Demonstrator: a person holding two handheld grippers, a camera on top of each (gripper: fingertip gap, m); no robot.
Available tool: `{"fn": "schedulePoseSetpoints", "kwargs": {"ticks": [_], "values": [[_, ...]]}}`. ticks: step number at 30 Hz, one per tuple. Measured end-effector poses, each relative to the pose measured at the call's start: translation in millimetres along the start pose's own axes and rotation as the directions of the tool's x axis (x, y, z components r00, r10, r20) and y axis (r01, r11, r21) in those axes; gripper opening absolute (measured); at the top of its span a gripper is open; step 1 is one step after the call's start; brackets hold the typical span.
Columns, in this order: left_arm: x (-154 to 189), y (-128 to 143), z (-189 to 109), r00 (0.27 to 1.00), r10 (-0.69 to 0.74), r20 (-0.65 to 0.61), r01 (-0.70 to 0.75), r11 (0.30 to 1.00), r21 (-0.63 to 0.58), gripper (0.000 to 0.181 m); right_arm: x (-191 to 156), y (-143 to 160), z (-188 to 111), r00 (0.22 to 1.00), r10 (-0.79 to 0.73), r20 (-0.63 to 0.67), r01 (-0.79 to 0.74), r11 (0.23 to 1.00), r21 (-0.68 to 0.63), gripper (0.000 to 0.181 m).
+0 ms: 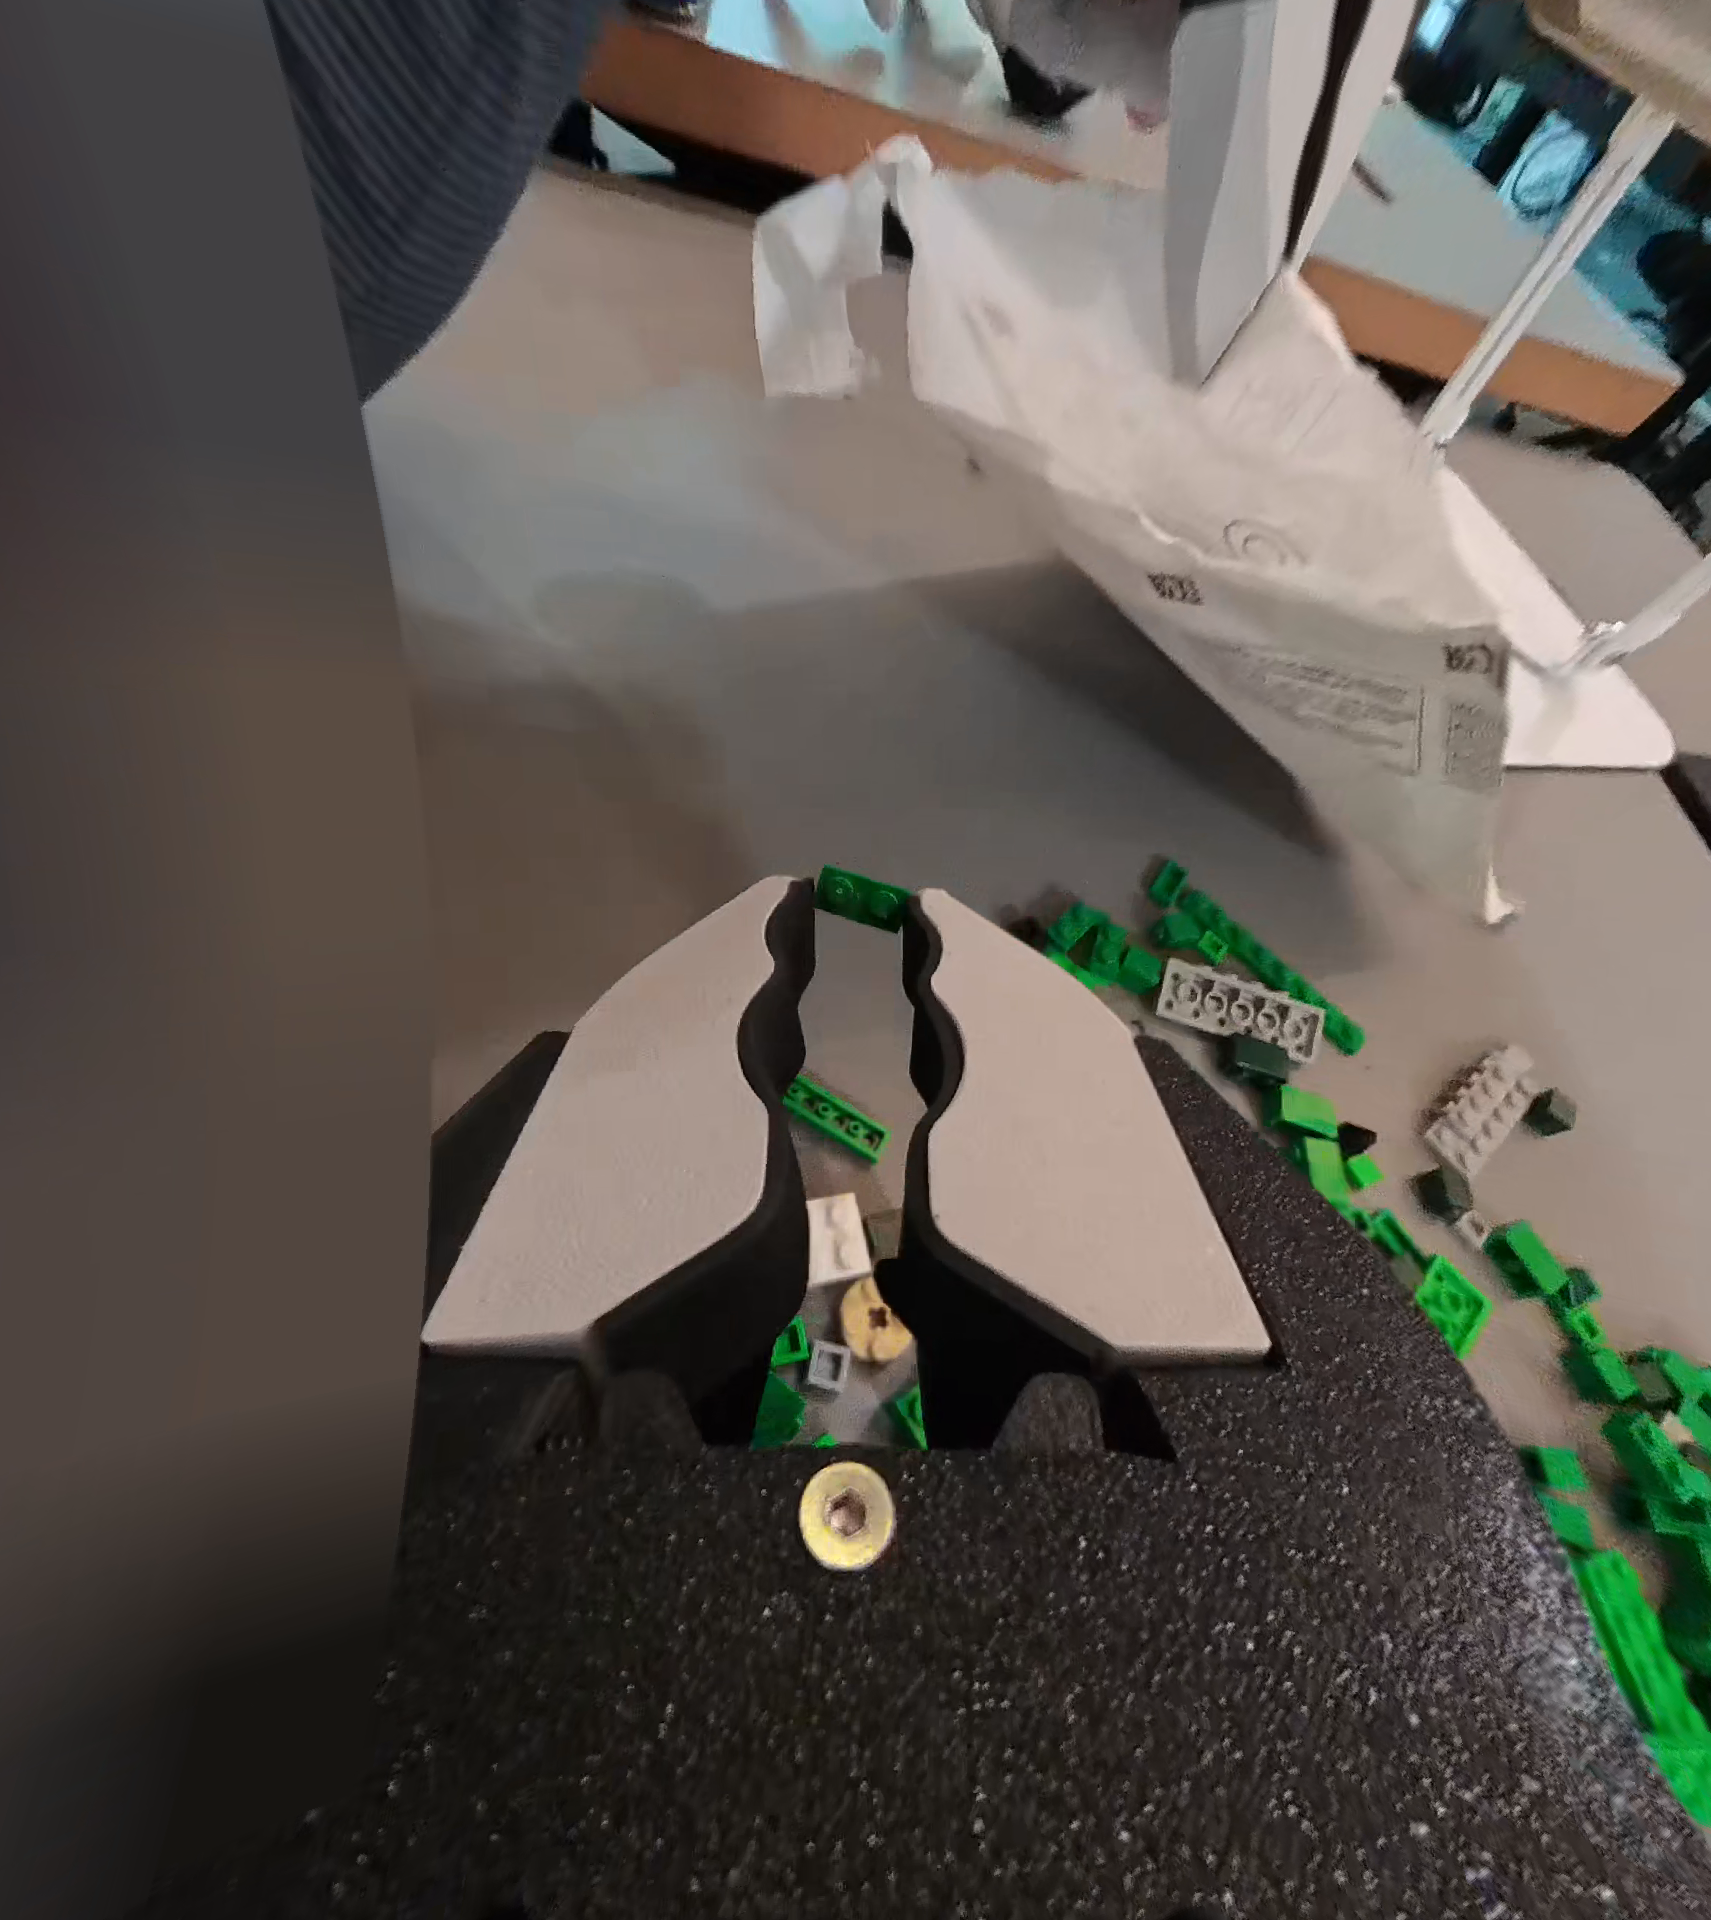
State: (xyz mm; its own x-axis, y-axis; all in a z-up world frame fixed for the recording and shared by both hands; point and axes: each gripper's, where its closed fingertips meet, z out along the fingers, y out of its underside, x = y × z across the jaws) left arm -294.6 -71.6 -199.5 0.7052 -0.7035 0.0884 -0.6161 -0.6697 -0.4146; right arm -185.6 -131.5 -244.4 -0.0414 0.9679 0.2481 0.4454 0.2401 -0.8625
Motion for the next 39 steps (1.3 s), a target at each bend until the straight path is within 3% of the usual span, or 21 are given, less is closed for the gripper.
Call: {"fn": "schedulePoseSetpoints", "kwargs": {"ticks": [1,11,18,23,35,39], "values": [[0,0,0,1.0,0.003,0.0,-0.003,1.0,-0.002,0.0,1,4,2,1.0,0.01,-0.003,-0.01,1.0,-0.019,0.017],[0,1,2,1.0,0.005,-0.013,-0.005,1.0,-0.009,0.0,5,30,8,0.993,0.12,0.001,-0.119,0.979,-0.164,0.016],[-12,9,-4,0.999,-0.043,-0.007,0.043,0.999,0.01,0.0,-25,35,14,0.985,0.085,0.147,-0.047,0.97,-0.24,0.017],[-25,19,-14,0.994,-0.111,0.019,0.11,0.993,0.041,0.0,-31,43,19,0.986,0.056,0.155,-0.006,0.952,-0.306,0.017],[-17,15,-8,0.998,-0.058,0.017,0.058,0.998,0.01,0.0,-29,33,14,0.985,0.081,0.153,-0.041,0.967,-0.25,0.023],[-15,13,-7,0.999,-0.04,0.017,0.039,0.999,0.006,0.0,-11,32,8,0.99,0.124,0.066,-0.107,0.97,-0.218,0.02]]}}
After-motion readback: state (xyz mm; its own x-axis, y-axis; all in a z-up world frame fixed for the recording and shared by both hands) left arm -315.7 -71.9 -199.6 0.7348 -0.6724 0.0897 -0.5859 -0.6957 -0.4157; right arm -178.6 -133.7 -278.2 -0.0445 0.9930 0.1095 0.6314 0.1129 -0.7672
